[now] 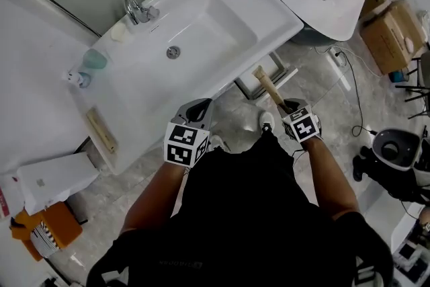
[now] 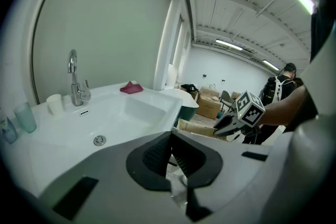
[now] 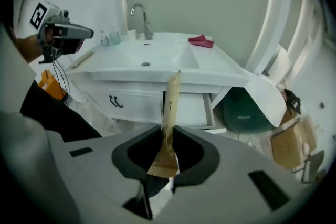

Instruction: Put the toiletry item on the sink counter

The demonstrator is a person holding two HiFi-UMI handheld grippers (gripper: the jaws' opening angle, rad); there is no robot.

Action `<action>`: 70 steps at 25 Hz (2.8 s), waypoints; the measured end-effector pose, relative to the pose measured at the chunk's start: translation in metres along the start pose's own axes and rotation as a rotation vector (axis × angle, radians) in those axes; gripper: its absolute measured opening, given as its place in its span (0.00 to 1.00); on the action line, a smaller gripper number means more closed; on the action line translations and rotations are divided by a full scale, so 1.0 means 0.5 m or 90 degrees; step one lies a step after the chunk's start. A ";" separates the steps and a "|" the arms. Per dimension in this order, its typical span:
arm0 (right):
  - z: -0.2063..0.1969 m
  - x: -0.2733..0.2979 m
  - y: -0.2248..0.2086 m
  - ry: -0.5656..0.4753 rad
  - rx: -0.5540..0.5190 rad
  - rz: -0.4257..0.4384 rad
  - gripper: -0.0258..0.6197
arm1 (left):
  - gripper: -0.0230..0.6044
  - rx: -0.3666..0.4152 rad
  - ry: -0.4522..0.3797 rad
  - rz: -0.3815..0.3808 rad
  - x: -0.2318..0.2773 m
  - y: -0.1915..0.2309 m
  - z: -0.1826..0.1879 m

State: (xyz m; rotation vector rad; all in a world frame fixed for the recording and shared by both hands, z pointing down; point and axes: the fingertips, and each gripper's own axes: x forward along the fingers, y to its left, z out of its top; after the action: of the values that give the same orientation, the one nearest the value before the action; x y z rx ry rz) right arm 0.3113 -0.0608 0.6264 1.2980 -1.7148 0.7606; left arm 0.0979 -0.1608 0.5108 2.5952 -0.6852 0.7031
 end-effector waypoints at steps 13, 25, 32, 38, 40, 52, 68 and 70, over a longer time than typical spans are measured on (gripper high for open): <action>-0.021 0.231 -0.202 0.151 -0.442 0.078 0.14 | 0.04 -0.168 -0.015 0.193 0.088 -0.010 0.005; 0.016 0.410 -0.242 0.096 -0.654 0.169 0.14 | 0.04 -0.270 -0.018 0.367 0.118 -0.034 -0.024; 0.010 0.500 -0.223 0.076 -0.686 0.207 0.15 | 0.04 -0.305 -0.001 0.394 0.138 -0.072 -0.058; 0.001 0.549 -0.216 0.074 -0.692 0.239 0.15 | 0.04 -0.332 0.007 0.404 0.148 -0.100 -0.094; -0.002 0.567 -0.226 0.080 -0.681 0.234 0.15 | 0.04 -0.338 0.007 0.406 0.148 -0.107 -0.104; -0.011 0.593 -0.216 0.088 -0.653 0.223 0.23 | 0.04 -0.348 0.008 0.409 0.160 -0.119 -0.123; 0.047 0.461 -0.218 0.001 -0.552 0.207 0.13 | 0.05 -0.323 -0.047 0.437 0.119 -0.113 -0.053; 0.050 0.430 -0.214 -0.006 -0.529 0.226 0.08 | 0.04 -0.317 -0.057 0.447 0.108 -0.116 -0.035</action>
State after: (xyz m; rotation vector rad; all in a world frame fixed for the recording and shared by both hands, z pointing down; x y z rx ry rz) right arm 0.3824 -0.2098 0.8029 0.4342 -1.9760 0.1612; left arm 0.1635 -0.1245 0.5420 1.9164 -1.6025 0.5048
